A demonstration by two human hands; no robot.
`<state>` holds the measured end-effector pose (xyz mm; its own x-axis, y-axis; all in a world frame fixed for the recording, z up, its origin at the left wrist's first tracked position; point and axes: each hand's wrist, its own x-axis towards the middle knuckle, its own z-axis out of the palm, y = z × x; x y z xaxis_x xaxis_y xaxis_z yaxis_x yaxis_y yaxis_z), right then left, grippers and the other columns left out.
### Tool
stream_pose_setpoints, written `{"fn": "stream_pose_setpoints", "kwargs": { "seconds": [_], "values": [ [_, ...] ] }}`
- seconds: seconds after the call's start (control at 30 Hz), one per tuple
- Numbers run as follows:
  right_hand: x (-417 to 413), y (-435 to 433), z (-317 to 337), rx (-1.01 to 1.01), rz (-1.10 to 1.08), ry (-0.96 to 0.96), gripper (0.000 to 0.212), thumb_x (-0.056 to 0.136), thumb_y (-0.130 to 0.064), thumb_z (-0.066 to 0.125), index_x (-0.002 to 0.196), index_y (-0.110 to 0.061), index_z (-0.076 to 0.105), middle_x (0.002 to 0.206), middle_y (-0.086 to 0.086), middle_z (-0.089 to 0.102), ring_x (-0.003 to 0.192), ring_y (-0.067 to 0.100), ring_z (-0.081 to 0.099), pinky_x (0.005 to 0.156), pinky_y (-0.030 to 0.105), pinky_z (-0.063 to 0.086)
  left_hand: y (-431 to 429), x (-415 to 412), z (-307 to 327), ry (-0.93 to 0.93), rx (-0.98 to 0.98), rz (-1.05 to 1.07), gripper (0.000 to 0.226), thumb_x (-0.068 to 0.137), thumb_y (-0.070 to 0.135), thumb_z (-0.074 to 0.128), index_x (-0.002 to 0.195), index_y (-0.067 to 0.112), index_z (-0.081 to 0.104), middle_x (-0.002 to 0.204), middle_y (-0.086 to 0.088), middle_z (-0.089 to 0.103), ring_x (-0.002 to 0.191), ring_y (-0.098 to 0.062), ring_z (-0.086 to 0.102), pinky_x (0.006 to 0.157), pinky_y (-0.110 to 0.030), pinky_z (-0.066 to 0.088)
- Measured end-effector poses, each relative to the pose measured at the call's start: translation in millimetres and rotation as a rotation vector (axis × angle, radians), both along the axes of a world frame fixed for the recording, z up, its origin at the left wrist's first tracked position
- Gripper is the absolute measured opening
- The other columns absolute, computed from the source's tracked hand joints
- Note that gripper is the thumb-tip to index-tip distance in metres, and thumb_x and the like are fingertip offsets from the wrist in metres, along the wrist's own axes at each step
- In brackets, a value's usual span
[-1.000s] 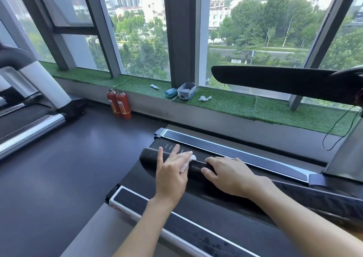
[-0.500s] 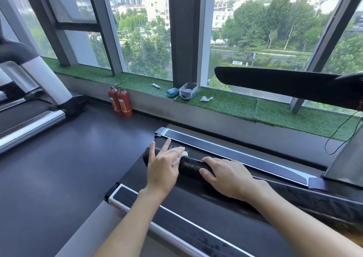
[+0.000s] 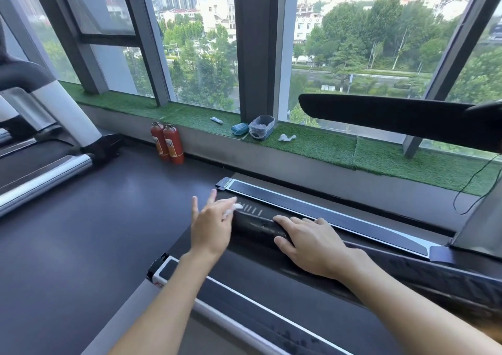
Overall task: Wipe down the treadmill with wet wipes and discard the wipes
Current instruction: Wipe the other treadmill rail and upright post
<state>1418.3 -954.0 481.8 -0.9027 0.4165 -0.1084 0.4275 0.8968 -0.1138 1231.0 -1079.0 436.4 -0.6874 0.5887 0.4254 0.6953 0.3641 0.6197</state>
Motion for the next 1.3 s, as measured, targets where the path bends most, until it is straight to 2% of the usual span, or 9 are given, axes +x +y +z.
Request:
{"fn": "stream_pose_setpoints", "kwargs": {
  "seconds": [0.13, 0.3, 0.4, 0.5, 0.73, 0.93, 1.07, 1.2, 1.3],
  "values": [
    [-4.9, 1.5, 0.6, -0.015, -0.009, -0.007, 0.051, 0.102, -0.052, 0.03, 0.149, -0.03, 0.03, 0.14, -0.007, 0.055, 0.128, 0.017, 0.051, 0.104, 0.041, 0.032, 12.9, 39.5, 0.6, 0.04, 0.002, -0.245, 0.03, 0.098, 0.012, 0.058, 0.125, 0.022, 0.068, 0.127, 0.009, 0.067, 0.139, -0.007, 0.042, 0.123, -0.031, -0.002],
    [-5.2, 1.0, -2.2, -0.005, -0.014, 0.01, 0.051, 0.102, -0.054, 0.029, 0.148, -0.031, 0.031, 0.138, -0.009, 0.056, 0.126, 0.016, 0.051, 0.104, 0.04, 0.029, 5.4, 7.0, -5.6, 0.065, -0.054, -0.144, 0.03, 0.098, 0.013, 0.058, 0.122, 0.028, 0.069, 0.121, 0.013, 0.069, 0.139, -0.01, 0.043, 0.124, -0.042, -0.002],
    [-3.7, 0.8, -0.6, -0.013, -0.028, 0.006, 0.051, 0.102, -0.053, 0.029, 0.148, -0.03, 0.032, 0.136, -0.007, 0.056, 0.126, 0.018, 0.05, 0.106, 0.04, 0.025, 2.3, -11.0, -3.7, 0.021, -0.054, -0.009, 0.029, 0.1, 0.011, 0.054, 0.116, 0.026, 0.072, 0.114, 0.008, 0.073, 0.139, -0.014, 0.044, 0.124, -0.042, -0.002],
    [-12.2, -4.2, 4.3, 0.014, -0.02, 0.032, 0.052, 0.102, -0.052, 0.03, 0.149, -0.03, 0.03, 0.137, -0.006, 0.054, 0.13, 0.02, 0.045, 0.112, 0.043, 0.02, 5.8, 4.8, -5.0, 0.016, -0.012, -0.076, 0.027, 0.101, 0.014, 0.053, 0.114, 0.027, 0.072, 0.121, 0.009, 0.07, 0.137, -0.008, 0.044, 0.124, -0.038, 0.001],
    [-27.6, -8.7, -1.9, -0.036, -0.005, 0.001, 0.058, 0.102, -0.056, 0.031, 0.154, -0.032, 0.023, 0.143, -0.007, 0.049, 0.13, 0.02, 0.048, 0.096, 0.038, 0.04, -6.1, -25.8, -16.2, -0.041, -0.011, -0.004, 0.028, 0.098, 0.012, 0.057, 0.12, 0.024, 0.071, 0.115, 0.001, 0.073, 0.133, -0.012, 0.051, 0.123, -0.033, 0.005],
    [-31.9, -10.6, -5.3, 0.002, -0.028, 0.011, 0.057, 0.1, -0.059, 0.031, 0.151, -0.032, 0.027, 0.138, -0.007, 0.052, 0.127, 0.02, 0.05, 0.095, 0.038, 0.043, -4.6, -1.6, -3.7, -0.112, 0.103, -0.154, 0.024, 0.097, 0.009, 0.061, 0.117, 0.018, 0.073, 0.12, 0.003, 0.068, 0.129, -0.002, 0.049, 0.121, -0.023, 0.015],
    [-30.8, -11.0, -6.2, 0.0, -0.036, 0.007, 0.057, 0.1, -0.059, 0.031, 0.15, -0.032, 0.026, 0.139, -0.007, 0.052, 0.129, 0.02, 0.049, 0.099, 0.039, 0.042, -9.3, -16.8, -16.3, -0.059, 0.061, -0.087, 0.024, 0.096, 0.011, 0.063, 0.117, 0.016, 0.073, 0.11, -0.001, 0.074, 0.127, -0.013, 0.057, 0.121, -0.03, 0.02],
    [-30.2, -11.9, -5.4, -0.002, -0.043, 0.008, 0.058, 0.1, -0.059, 0.031, 0.151, -0.031, 0.027, 0.141, -0.006, 0.051, 0.13, 0.021, 0.048, 0.1, 0.039, 0.042, -12.1, -28.5, -3.7, -0.22, 0.146, 0.048, 0.022, 0.097, 0.013, 0.061, 0.115, 0.012, 0.074, 0.107, -0.002, 0.075, 0.104, -0.018, 0.069, 0.09, -0.008, 0.04],
    [-29.4, -13.4, -5.6, 0.009, -0.047, 0.013, 0.057, 0.101, -0.059, 0.031, 0.15, -0.031, 0.027, 0.14, -0.006, 0.051, 0.13, 0.021, 0.047, 0.099, 0.039, 0.041, -13.2, -13.9, -7.1, -0.229, 0.17, -0.007, 0.023, 0.099, 0.012, 0.059, 0.117, 0.01, 0.072, 0.103, 0.008, 0.072, 0.114, -0.009, 0.06, 0.098, -0.022, 0.046]
  ]
}}
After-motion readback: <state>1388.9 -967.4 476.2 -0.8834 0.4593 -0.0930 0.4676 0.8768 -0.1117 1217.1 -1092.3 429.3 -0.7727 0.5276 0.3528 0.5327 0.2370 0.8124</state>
